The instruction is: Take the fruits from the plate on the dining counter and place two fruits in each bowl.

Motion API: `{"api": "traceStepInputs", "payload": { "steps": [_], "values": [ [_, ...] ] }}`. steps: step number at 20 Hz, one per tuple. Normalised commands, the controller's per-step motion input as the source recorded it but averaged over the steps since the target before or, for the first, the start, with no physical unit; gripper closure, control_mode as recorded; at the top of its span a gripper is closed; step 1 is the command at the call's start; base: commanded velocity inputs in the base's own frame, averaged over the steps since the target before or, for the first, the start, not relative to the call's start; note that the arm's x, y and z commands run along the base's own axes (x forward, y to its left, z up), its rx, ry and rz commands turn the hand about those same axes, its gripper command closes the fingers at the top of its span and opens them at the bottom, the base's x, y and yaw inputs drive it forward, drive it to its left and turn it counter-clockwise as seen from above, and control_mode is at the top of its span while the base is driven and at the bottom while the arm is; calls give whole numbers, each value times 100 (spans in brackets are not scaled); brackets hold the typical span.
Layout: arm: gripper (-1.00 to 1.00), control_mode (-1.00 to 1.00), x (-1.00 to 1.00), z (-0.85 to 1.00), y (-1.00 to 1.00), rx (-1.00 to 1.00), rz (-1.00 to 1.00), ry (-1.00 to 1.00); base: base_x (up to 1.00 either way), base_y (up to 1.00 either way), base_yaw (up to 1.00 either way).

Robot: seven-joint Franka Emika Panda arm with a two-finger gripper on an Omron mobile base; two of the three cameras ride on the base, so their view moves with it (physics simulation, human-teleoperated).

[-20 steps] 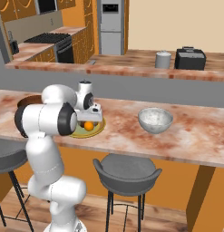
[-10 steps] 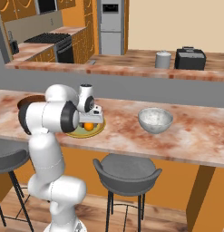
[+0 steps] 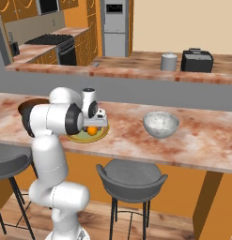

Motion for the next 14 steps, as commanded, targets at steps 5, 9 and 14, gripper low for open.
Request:
{"api": "traceStepInputs", "payload": {
  "steps": [5, 9, 14],
  "values": [
    [-100, -100, 15, -16, 4, 0, 0, -1, 0, 0, 0],
    [-100, -100, 0, -11, 6, 0, 0, -1, 0, 0, 0],
    [-100, -100, 0, -5, 2, 0, 0, -2, 0, 0, 0]
  ]
}}
